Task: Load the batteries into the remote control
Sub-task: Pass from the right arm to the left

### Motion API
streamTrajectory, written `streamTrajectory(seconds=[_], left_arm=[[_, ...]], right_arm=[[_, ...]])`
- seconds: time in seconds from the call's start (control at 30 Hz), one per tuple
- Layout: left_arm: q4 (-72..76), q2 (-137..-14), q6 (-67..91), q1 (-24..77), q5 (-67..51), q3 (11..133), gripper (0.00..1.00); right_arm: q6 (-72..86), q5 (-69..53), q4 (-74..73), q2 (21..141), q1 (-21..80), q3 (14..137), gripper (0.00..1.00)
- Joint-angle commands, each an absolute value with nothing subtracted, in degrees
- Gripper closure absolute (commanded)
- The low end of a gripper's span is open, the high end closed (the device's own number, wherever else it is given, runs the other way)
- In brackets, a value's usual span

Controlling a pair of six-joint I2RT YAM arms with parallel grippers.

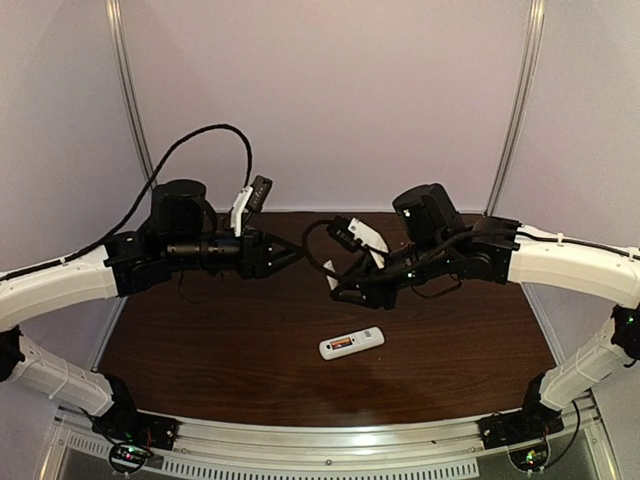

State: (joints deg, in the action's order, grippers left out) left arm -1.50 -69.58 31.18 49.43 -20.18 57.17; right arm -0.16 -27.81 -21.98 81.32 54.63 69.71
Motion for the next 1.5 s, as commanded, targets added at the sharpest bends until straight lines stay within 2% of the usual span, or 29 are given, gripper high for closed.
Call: streamTrajectory(seconds=[0.0,0.13,0.23,0.3,0.37,0.63,1.27,1.47], left_arm=[[-9.26,-72.14,28.65,49.2,-25.67,59.25,0.53],[-4.5,-66.81,18.87,49.2,-27.67,54.06,0.49],[1.56,-59.83,9.77,49.22,-27.25,46.94,0.38],[1.01,-57.26,3.6,49.21,-28.59,45.38,0.33],[-1.9,-56.46,-2.0,49.22,-31.79,45.45,0.32],[-8.99,-59.26,-11.62,50.36,-41.27,46.86,0.31],[-1.56,-69.0,-12.13,59.53,-33.52,49.06,0.31],[-0.44,-69.13,-12.3,59.74,-34.02,49.3,0.36]], right_arm=[[-6.36,-21.15,-30.98,81.72,57.29,72.67,0.92],[-8.83,-22.55,-33.16,81.63,58.99,73.0,0.9],[-10.82,-22.89,-34.83,81.81,60.63,73.29,0.89],[-11.96,-22.37,-36.46,82.26,62.45,73.9,0.88],[-12.94,-21.76,-38.18,83.02,63.95,74.73,0.88],[-14.18,-17.89,-42.2,85.95,67.61,78.46,0.88],[-14.29,-15.72,-44.45,88.85,69.76,82.14,0.88],[-14.5,-16.01,-44.81,89.18,70.17,82.06,0.88]])
